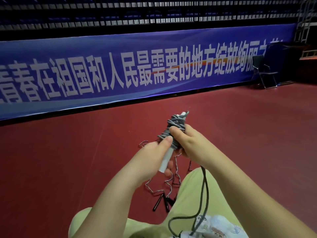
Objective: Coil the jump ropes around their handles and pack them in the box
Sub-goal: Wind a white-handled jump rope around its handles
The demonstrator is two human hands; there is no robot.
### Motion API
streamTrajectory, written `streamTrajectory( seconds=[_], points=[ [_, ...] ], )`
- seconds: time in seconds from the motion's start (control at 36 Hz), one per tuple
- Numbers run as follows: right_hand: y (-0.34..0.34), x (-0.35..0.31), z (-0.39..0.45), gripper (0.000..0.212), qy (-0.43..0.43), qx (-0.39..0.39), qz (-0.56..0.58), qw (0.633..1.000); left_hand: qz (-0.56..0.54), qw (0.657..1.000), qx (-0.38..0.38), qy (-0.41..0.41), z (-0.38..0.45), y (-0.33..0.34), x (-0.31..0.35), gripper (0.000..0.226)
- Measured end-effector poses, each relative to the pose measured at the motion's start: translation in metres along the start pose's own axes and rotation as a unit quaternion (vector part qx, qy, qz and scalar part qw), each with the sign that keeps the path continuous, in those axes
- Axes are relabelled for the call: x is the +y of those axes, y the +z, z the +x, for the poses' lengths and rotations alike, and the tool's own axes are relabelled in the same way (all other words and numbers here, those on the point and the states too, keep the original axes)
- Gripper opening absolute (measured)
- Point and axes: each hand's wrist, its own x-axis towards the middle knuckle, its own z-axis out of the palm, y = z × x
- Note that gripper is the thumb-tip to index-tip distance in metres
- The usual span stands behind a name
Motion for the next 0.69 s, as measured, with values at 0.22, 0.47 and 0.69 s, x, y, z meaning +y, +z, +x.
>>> streamTrajectory(
  seconds=[0.22,0.47,0.69],
  points=[
    [0.004,-0.002,-0.005,0.043,0.029,0.041,-0.101,0.994,0.217,0.973,0.066,0.043,-0.003,-0.001,0.001,0.044],
    [-0.001,-0.012,-0.009,0.014,0.015,0.005,0.154,0.988,0.333,0.931,0.130,0.072,-0.016,0.004,0.014,0.044],
    [-0.008,-0.026,-0.012,0.014,-0.043,0.017,0.235,0.971,0.193,0.976,0.038,0.092,-0.019,-0.006,0.023,0.041]
  ],
)
